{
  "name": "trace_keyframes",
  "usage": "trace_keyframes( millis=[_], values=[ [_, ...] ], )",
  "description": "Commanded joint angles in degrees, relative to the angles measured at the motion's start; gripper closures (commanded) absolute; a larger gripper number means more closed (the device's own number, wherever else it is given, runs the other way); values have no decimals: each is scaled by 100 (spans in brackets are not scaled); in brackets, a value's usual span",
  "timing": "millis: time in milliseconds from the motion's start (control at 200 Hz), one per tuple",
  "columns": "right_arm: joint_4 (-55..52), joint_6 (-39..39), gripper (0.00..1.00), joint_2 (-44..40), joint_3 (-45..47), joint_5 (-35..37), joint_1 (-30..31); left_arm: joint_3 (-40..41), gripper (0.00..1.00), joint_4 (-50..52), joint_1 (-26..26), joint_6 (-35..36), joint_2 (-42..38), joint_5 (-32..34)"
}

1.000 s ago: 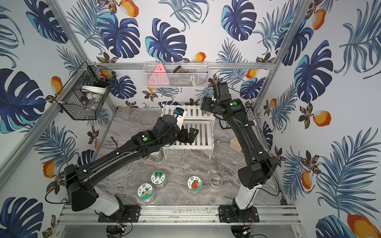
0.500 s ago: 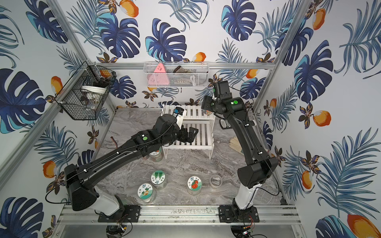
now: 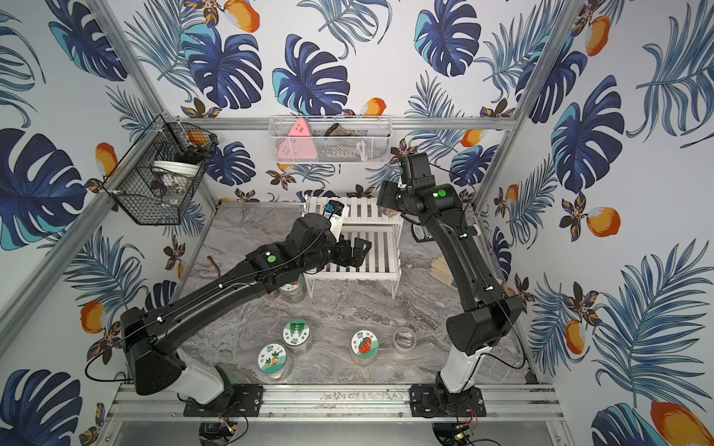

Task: Place the seed container on the shelf
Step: Place the seed jar on the shelf.

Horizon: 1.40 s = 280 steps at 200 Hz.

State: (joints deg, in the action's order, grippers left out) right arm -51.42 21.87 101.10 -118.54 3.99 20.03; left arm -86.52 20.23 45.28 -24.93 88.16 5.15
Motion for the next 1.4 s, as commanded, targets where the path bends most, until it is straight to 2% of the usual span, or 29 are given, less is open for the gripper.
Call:
trace_keyframes(
  millis=[0, 350, 751, 826, 901, 991, 1096, 1161, 1276, 1396],
  values=[
    [-57, -55, 26, 50, -38, 65, -8, 12, 1, -63, -21, 32, -30, 8],
    [54, -37, 26, -29, 79, 22, -8, 21, 1, -45, -27, 58, -46, -57],
    [89, -138, 16, -435, 220, -88, -21, 179, 1, -220, -28, 263, -248, -144],
    [197, -203, 14, -754, 493, -166, -26, 314, 1, -351, -28, 282, -373, -116],
    [447, -227, 13, -1211, 1020, -160, -34, 378, 1, -227, -36, 84, -540, 342],
    [712, -243, 11, -1823, 1701, -257, -43, 679, 1, -476, -46, 93, -873, 596],
    [754, -219, 10, -2475, 2466, -257, -52, 920, 1, -638, -63, 237, -1174, 611],
    [740, -110, 10, -2866, 2915, -265, -61, 956, 1, -546, -63, 368, -1230, 358],
    [640, 272, 10, -3514, 3749, -484, -67, 1047, 1, -363, -68, 615, -1214, -601],
    [247, 614, 10, -4032, 4591, -552, -61, 1457, 1, -526, -56, 491, -1174, -1404]
  ],
)
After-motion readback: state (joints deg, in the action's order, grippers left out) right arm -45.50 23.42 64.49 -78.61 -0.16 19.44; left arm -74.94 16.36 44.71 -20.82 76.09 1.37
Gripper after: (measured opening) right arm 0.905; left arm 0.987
